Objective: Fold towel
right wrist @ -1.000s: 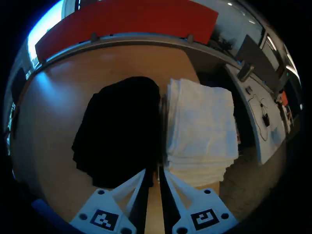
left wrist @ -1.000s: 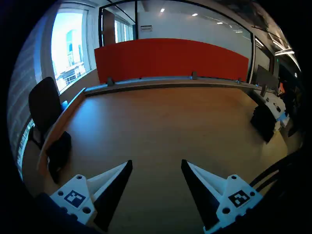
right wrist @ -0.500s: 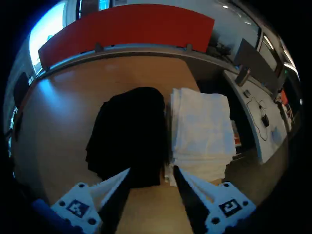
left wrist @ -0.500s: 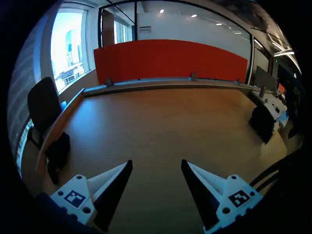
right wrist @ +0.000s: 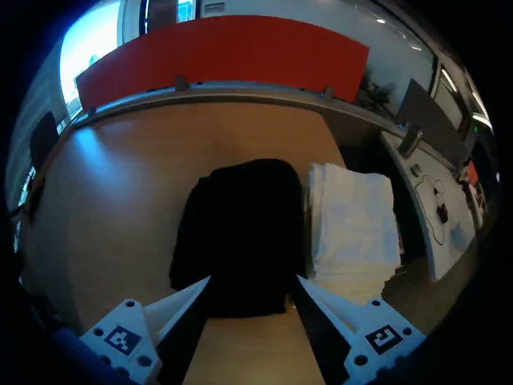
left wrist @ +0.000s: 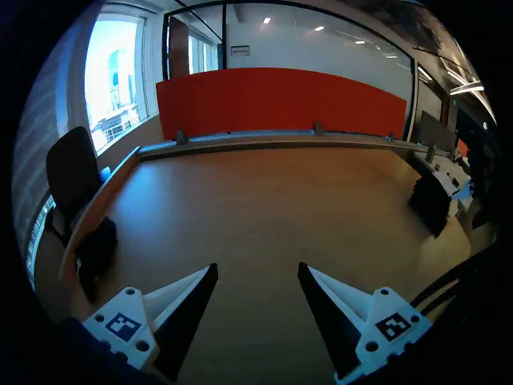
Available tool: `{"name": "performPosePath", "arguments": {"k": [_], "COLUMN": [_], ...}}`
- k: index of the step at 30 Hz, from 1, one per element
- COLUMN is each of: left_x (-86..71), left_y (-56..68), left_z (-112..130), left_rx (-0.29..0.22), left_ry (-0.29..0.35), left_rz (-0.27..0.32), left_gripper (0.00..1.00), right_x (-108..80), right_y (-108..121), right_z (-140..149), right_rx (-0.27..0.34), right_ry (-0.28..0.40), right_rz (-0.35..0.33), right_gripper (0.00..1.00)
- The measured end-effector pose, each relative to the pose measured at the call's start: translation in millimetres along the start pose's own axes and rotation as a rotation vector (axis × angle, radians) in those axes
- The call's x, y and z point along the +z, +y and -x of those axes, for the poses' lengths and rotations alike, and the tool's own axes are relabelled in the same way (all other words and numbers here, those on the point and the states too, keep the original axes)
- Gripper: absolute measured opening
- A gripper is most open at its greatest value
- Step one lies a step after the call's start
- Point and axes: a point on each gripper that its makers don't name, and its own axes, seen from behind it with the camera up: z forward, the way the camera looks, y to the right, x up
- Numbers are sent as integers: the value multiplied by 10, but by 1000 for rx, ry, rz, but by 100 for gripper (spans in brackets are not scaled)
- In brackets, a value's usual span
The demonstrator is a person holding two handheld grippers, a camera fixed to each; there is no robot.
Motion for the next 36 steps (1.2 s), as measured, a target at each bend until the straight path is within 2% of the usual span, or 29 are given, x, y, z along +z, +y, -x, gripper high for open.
{"name": "performPosePath", "arguments": {"k": [11, 19, 23, 25, 33, 36], "left_x": [-21, -46, -59, -65, -67, -66], "left_y": [-20, -55, -80, -93, -112, -112], "left_z": [15, 10, 14, 17, 41, 53], "left_rx": [-1, -1, -6, -7, -10, -11], "left_ry": [2, 3, 3, 3, 0, -2], "left_rz": [-2, -11, -16, -19, -24, -24], "left_gripper": [93, 93, 93, 93, 93, 93], "right_x": [60, 189, 229, 243, 292, 308], "right_y": [-359, -664, -770, -797, -806, -811], "right_z": [-100, -183, -227, -239, -256, -230], "right_rx": [-22, -64, -69, -68, -64, -71], "right_ry": [22, 24, 28, 28, 27, 18], "right_rz": [-57, -103, -122, -129, -130, -134], "right_gripper": [83, 75, 64, 52, 39, 31]}}
